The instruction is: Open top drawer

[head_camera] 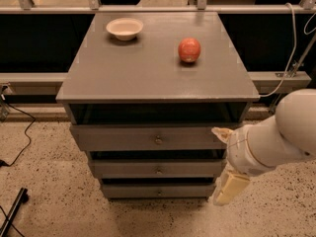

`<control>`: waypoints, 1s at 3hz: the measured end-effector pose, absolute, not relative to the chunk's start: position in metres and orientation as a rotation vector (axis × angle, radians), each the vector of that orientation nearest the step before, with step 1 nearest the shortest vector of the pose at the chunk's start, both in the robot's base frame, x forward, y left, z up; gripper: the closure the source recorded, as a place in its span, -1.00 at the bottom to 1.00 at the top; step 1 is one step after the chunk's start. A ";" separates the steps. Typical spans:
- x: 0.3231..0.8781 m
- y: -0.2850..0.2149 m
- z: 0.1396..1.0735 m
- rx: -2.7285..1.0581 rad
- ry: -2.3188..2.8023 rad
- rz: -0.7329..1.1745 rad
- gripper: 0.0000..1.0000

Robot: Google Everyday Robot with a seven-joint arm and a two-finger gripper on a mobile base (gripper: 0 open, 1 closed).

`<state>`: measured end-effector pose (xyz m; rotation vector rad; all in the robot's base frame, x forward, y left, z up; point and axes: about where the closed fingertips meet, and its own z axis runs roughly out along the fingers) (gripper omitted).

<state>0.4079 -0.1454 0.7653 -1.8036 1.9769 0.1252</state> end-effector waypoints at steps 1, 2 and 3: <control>0.433 -0.136 0.741 -1.775 1.919 0.037 -1.00; 0.470 -0.135 0.714 -1.760 1.887 -0.035 -1.00; 0.497 -0.133 0.699 -1.788 1.865 -0.059 -1.00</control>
Offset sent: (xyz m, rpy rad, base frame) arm 0.0900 0.0104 -0.0747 -0.0257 -0.2018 -0.0194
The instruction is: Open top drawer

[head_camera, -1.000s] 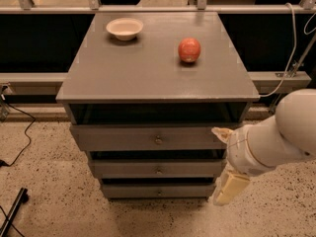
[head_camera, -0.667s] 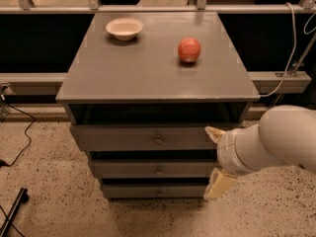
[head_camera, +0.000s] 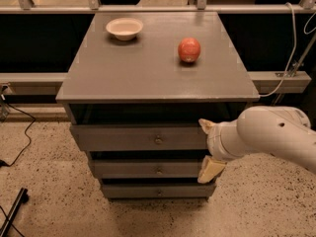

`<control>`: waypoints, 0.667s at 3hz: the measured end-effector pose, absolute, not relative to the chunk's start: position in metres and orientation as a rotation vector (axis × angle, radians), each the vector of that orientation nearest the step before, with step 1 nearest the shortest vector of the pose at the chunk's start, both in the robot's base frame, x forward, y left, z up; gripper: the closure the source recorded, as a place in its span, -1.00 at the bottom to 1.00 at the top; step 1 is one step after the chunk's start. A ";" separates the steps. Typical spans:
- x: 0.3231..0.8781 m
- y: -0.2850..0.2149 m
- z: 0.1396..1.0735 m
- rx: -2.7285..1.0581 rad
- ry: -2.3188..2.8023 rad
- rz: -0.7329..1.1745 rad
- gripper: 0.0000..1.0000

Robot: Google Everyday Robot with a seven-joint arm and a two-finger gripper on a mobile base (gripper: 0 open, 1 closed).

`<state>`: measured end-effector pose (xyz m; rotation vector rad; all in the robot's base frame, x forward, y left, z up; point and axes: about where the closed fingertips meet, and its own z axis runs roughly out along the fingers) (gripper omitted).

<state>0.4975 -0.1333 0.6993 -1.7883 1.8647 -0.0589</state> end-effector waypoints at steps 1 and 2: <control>0.517 -0.132 0.689 -1.836 1.845 -0.079 -1.00; 0.538 -0.133 0.680 -1.896 1.839 -0.070 -1.00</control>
Offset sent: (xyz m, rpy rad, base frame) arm 0.0673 -0.0027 -0.0299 -0.0935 0.0660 0.1034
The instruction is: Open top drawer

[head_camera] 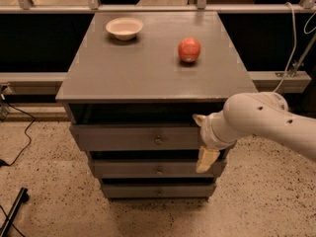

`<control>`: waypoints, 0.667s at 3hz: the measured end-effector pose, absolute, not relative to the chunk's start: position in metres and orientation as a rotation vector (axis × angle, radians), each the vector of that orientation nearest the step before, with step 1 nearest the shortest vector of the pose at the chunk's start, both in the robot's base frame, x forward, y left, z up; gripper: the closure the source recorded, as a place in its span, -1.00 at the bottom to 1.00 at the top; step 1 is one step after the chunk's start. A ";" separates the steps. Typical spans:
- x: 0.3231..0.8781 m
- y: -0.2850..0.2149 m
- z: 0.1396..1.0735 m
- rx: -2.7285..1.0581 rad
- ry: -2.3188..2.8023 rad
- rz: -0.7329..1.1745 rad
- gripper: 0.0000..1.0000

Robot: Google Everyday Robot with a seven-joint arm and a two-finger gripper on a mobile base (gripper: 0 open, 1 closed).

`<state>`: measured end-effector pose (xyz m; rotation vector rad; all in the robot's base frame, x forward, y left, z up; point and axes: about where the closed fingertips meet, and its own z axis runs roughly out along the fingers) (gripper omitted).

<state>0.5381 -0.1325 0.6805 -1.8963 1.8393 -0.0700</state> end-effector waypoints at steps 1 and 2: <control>0.557 -0.134 0.672 -1.952 1.850 -0.057 -1.00; 0.568 -0.135 0.662 -2.003 1.864 -0.043 -1.00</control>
Offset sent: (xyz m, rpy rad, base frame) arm 0.0446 -0.0044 -0.0294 -0.0975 0.1198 0.0626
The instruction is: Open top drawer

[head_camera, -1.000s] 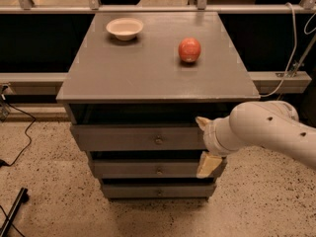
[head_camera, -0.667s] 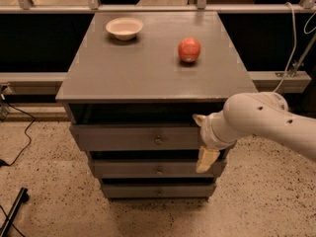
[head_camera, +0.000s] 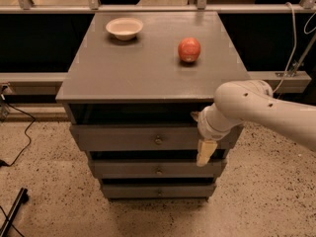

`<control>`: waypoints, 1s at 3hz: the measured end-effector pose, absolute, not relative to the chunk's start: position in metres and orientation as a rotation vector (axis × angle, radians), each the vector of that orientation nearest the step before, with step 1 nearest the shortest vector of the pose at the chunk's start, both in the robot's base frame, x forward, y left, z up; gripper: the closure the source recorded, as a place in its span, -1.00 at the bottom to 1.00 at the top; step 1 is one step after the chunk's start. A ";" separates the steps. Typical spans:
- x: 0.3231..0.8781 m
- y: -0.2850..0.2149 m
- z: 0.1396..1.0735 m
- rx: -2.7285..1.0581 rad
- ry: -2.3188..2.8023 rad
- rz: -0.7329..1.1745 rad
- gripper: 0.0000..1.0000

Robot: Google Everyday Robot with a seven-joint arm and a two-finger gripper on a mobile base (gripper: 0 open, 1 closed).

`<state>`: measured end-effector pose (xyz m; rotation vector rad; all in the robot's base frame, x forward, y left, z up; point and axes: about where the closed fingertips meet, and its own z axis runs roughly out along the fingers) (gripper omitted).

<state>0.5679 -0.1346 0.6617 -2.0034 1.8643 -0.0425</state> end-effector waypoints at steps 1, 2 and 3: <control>0.573 -0.134 0.652 -2.032 1.881 -0.032 -0.80; 0.574 -0.135 0.647 -2.039 1.896 -0.023 -0.58; 0.570 -0.136 0.647 -2.036 1.906 -0.017 -0.40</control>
Offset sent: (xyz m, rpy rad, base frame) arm 0.0088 -0.0024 -0.0177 -0.0318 0.0576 -0.0042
